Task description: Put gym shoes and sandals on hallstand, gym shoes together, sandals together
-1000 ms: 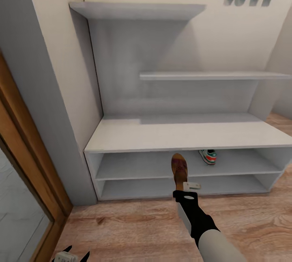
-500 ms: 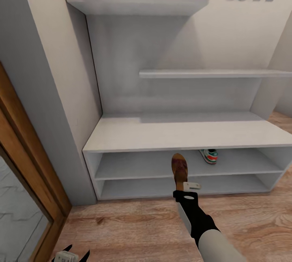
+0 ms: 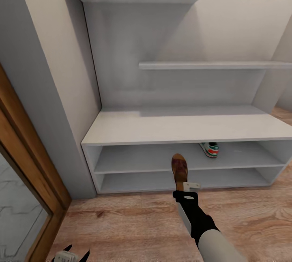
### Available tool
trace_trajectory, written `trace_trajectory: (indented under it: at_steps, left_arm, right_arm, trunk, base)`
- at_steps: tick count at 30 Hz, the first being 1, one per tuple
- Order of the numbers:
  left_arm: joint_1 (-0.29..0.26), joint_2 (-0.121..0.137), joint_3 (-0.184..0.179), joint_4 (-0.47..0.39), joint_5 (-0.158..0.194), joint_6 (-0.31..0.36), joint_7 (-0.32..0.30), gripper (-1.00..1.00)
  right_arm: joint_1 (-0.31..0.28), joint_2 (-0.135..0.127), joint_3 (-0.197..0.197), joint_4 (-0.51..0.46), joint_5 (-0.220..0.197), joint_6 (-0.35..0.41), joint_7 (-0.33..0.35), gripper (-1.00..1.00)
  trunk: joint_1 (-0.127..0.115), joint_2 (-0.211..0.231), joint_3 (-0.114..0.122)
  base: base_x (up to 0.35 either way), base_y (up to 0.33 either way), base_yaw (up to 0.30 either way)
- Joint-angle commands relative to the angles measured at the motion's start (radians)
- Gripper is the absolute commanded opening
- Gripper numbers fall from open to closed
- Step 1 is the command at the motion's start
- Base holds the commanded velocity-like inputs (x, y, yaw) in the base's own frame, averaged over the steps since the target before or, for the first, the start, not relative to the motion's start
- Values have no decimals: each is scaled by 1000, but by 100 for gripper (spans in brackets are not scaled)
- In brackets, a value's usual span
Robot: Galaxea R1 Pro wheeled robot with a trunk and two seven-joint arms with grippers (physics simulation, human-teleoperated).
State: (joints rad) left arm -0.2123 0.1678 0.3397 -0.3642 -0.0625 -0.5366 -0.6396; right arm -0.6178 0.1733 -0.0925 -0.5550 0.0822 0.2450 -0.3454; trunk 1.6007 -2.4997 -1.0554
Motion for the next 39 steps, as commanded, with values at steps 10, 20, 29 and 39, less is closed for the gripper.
trace_trajectory:
  at_steps: [10,20,29,39]
  left_arm:
    - [5,-4,7,7,-11,0,-2,100]
    - [5,-4,7,32,-12,0,-2,100]
    - [5,-4,7,41,-13,0,-2,100]
    - [5,-4,7,41,-13,0,-2,100]
  right_arm:
    - [-5,1,-3,-8,8,14,4,-100]
    - [-9,1,-3,9,10,25,3,-100]
    - [-10,1,-3,-30,7,28,-1,-100]
    - [-14,1,-3,-88,5,95,-2,-100]
  trunk:
    - [2,-1,-18]
    - [2,-1,-18]
    - [2,-1,-18]
    - [2,-1,-18]
  base:
    - [0,0,0]
    - [0,0,0]
    - [0,0,0]
    - [0,0,0]
